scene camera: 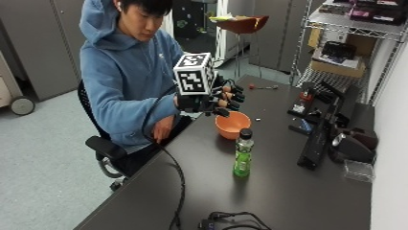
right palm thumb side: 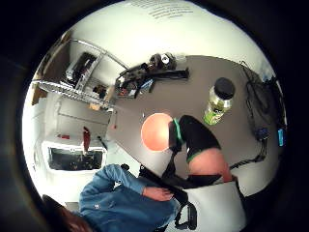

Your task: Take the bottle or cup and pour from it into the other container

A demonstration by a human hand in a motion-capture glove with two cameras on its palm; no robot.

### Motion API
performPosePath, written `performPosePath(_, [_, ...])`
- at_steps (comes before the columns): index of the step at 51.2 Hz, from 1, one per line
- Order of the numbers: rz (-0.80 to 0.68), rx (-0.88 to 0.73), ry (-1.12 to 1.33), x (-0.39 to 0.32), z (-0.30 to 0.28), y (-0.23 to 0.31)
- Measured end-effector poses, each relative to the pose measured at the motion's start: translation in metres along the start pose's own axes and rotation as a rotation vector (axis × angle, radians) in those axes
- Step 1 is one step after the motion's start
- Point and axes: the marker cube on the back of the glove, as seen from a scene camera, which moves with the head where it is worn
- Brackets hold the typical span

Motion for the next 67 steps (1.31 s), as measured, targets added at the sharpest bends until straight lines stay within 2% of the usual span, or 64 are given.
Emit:
performPosePath(10, [0.018, 0.122, -0.146, 0.050, -0.010, 0.012])
performPosePath(29, [0.051, 0.215, -0.397, 0.123, 0.014, 0.021])
performPosePath(41, [0.048, 0.275, -0.583, 0.133, 0.044, 0.020])
performPosePath(67, [0.094, 0.317, -0.796, 0.133, 0.089, 0.006])
